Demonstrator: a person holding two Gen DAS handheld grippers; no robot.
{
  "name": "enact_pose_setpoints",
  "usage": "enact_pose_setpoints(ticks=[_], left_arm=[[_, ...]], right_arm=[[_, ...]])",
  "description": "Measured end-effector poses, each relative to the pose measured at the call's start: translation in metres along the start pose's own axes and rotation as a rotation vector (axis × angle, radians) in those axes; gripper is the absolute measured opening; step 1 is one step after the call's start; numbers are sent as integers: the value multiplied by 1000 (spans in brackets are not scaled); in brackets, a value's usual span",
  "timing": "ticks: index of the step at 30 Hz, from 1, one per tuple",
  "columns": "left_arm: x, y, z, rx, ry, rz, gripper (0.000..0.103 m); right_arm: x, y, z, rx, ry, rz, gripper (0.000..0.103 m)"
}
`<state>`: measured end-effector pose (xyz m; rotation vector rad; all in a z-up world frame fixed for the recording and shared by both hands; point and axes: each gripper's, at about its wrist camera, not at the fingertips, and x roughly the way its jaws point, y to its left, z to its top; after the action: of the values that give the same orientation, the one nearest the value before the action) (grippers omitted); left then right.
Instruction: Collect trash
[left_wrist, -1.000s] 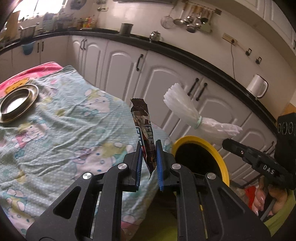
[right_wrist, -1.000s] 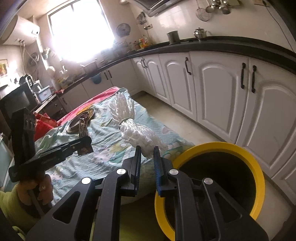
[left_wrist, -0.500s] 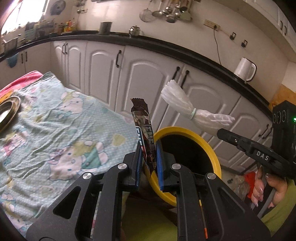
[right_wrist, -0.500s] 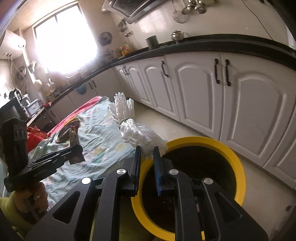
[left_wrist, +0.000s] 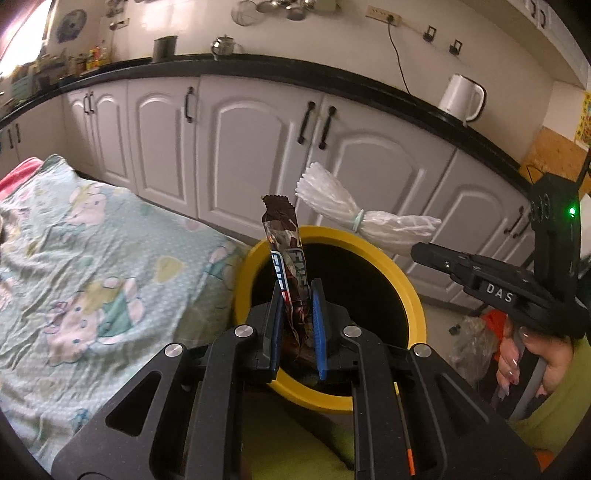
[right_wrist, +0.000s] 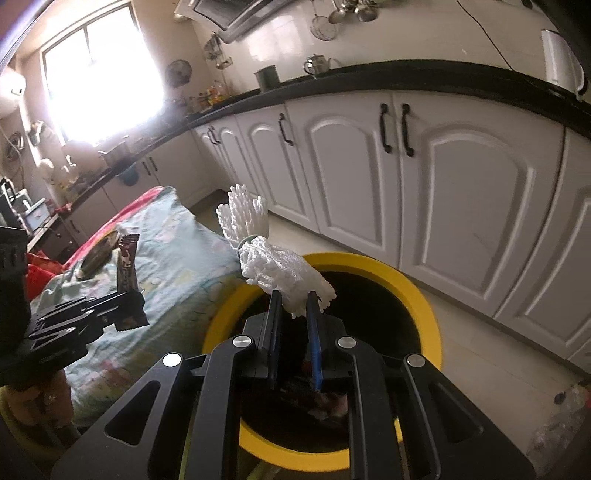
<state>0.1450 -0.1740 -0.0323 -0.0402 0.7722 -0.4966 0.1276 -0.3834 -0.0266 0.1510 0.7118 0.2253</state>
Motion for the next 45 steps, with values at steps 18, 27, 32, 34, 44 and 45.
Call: enact_pose_setpoints(ticks=[18, 27, 32, 34, 44, 45], left_arm=[[50, -16, -6, 33, 114, -63, 19], [55, -8, -1, 2, 111, -27, 57], [41, 7, 3, -43, 85, 11, 82], [31, 16, 5, -65, 64, 57, 92], [-34, 66, 7, -125, -55, 220, 92], [-43, 72, 5, -131, -69, 239, 92]], right_arm=[[22, -39, -24, 63, 103, -69, 16], [25, -48, -24, 84, 110, -89, 37], [18, -45, -20, 77, 81, -129, 59], [15, -39, -18, 61, 64, -143, 70], [-5, 46, 5, -75, -9, -101, 96], [-4, 58, 6, -71, 4, -86, 96]])
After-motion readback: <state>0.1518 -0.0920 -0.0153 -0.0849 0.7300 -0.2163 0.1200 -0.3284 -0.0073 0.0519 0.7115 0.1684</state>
